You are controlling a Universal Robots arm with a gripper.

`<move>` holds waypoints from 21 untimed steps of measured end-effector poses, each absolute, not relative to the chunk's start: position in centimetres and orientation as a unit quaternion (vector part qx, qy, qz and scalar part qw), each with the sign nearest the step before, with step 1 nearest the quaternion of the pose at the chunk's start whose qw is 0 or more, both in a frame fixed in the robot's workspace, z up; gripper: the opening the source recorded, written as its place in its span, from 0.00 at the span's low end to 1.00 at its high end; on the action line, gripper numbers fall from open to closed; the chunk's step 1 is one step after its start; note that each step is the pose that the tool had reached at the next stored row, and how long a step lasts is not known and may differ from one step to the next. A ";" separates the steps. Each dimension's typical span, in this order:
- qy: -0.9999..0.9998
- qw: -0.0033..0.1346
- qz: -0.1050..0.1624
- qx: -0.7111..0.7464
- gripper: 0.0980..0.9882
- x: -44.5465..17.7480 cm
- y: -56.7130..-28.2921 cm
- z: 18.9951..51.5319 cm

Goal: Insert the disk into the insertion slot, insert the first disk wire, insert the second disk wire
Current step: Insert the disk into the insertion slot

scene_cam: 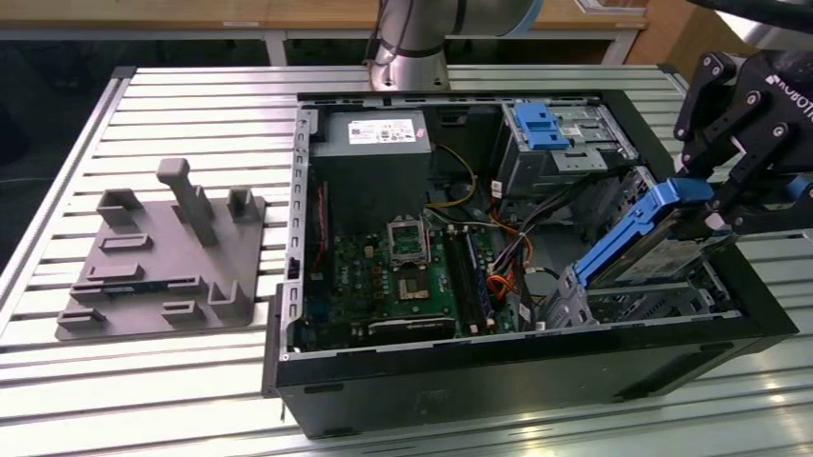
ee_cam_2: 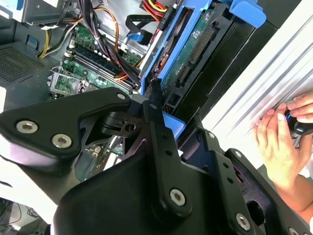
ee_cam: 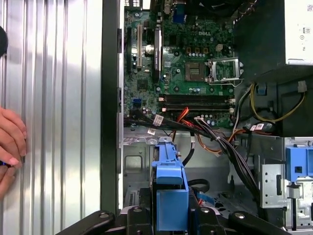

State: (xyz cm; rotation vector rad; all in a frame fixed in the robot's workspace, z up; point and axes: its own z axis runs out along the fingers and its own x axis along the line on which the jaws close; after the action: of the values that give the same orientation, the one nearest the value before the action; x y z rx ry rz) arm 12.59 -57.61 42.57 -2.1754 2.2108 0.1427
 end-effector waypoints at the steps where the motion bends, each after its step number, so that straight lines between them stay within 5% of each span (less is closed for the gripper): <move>1: 0.712 0.018 0.046 -0.701 0.30 12.6 -57.6 42.4; 17: 0.712 0.018 0.046 -0.701 0.30 12.6 -57.6 39.7; 21: 0.712 0.018 0.046 -0.701 0.37 12.6 -57.6 39.5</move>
State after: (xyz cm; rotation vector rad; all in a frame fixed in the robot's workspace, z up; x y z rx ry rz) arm 12.59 -57.61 39.54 -2.1755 2.2107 0.1427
